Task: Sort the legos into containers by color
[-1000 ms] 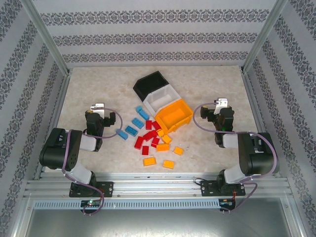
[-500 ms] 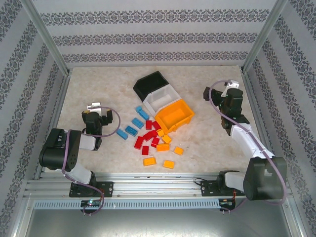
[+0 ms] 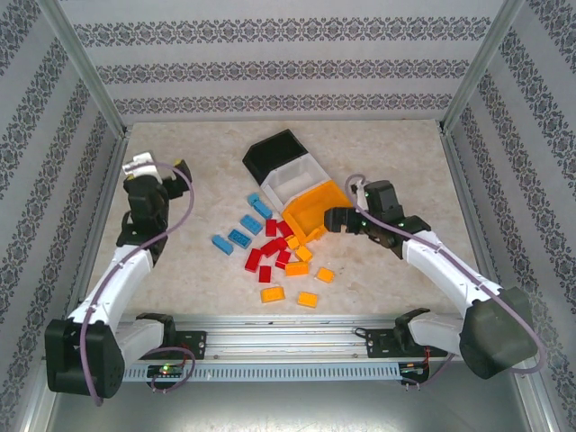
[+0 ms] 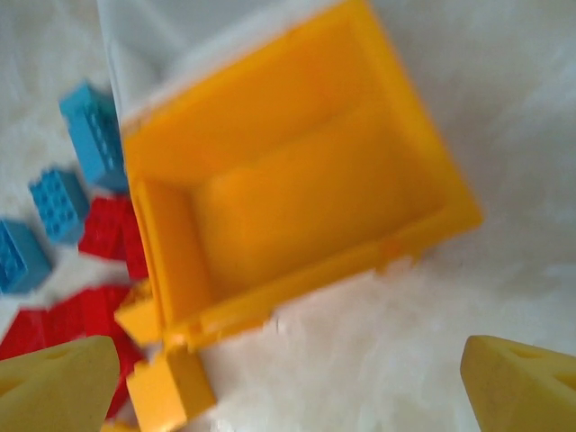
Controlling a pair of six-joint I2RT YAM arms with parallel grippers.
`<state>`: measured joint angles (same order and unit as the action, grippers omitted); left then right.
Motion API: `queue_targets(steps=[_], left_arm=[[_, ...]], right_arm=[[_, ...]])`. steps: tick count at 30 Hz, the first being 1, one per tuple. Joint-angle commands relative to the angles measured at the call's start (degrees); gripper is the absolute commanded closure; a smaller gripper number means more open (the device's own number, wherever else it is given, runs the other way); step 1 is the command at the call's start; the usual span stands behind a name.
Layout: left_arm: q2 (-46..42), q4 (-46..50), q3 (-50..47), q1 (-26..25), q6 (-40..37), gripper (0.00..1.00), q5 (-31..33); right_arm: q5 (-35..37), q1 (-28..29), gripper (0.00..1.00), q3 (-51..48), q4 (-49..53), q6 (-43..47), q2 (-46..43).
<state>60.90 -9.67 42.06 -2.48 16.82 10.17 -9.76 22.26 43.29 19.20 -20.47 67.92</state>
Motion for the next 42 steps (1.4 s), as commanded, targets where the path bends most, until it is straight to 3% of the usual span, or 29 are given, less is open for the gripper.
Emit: queue_targets(steps=[1, 5, 9, 14, 20, 26, 42], left_arm=[[-0.6, 23.4, 3.2, -1.5, 11.5, 0.0, -8.7], [-0.7, 29.1, 5.9, -2.7, 15.7, 0.0, -22.1], [1.5, 39.3, 11.1, -3.9, 12.6, 0.0, -33.4], [2.9, 46.3, 12.1, -4.4, 7.2, 0.0, -39.2], [4.1, 44.5, 7.7, -4.4, 4.5, 0.0, -46.6], [4.2, 42.0, 4.8, -4.4, 4.3, 0.0, -47.2], [5.2, 43.3, 3.7, -4.4, 2.4, 0.0, -45.6]], right_arm=[[1.3, 3.3, 0.05, -2.3, 7.3, -2.3, -0.8], [0.5, 7.0, 0.1, -6.2, 5.2, -6.2, -0.8], [-1.4, 9.0, 0.16, -8.7, 2.7, -8.1, 1.0], [-2.8, 10.9, 0.24, -9.1, 0.6, -7.1, 5.5], [-3.4, 12.2, 0.29, -8.1, -1.3, -5.7, 10.7], [-4.6, 13.6, 0.38, -7.0, -1.3, -5.0, 13.0], [-1.5, 20.4, 0.41, -8.8, 1.8, -7.2, 8.0]])
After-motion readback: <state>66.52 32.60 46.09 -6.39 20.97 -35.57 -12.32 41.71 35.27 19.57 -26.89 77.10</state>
